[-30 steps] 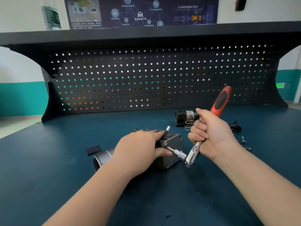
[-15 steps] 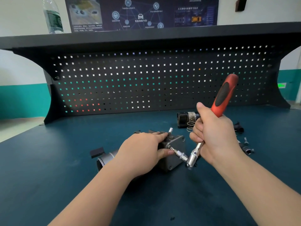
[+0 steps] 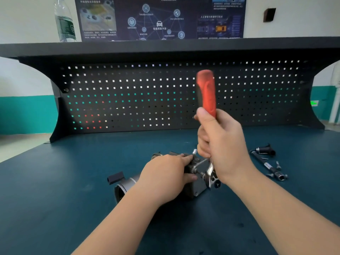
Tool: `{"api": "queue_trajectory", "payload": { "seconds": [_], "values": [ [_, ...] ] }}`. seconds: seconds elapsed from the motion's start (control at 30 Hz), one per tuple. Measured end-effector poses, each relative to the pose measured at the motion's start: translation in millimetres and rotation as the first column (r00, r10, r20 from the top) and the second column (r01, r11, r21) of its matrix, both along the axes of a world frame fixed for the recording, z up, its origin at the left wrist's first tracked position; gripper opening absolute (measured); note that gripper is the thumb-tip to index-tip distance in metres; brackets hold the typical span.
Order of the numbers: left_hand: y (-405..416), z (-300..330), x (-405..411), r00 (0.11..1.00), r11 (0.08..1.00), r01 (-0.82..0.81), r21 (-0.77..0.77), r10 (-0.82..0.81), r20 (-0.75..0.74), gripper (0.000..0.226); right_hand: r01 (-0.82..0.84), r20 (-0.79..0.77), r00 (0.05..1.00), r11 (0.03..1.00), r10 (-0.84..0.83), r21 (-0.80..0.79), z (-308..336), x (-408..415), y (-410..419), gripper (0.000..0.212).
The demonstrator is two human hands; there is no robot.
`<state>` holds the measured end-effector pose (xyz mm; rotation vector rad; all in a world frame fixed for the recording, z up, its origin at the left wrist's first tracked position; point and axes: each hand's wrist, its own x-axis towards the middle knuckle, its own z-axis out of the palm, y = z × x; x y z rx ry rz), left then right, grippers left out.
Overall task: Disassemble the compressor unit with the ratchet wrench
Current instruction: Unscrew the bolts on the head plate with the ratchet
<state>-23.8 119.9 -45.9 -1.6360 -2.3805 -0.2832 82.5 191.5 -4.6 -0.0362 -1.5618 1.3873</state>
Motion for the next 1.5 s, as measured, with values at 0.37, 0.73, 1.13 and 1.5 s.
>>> {"api": "queue_trajectory", "payload": {
  "seconds": [0.37,0.73,1.13,1.5],
  "values": [
    [-1,-1,-1,1.0,1.0,-0.017,-0.003,0.017,-0.017,0.055,-0.03,-0.215,0.976,0.998,0.041,0.054,-22,17,10,0.03],
    [-2,-3,0,0.999,0.998,-0.023,0.052,0.025,-0.03,0.055,0.066,-0.228,0.971,0.996,-0.077,-0.058,-26,11,16,0.034],
    [-1,-1,-5,1.0,1.0,0.008,-0.019,-0.008,0.011,0.063,0.116,-0.191,0.963,0.934,-0.189,-0.337,-17,5,21,0.036],
    [0,2,-5,1.0,0.999,0.011,-0.044,-0.01,0.006,0.052,0.169,-0.171,0.979,0.92,-0.114,0.354,-23,8,6,0.039]
  ]
}}
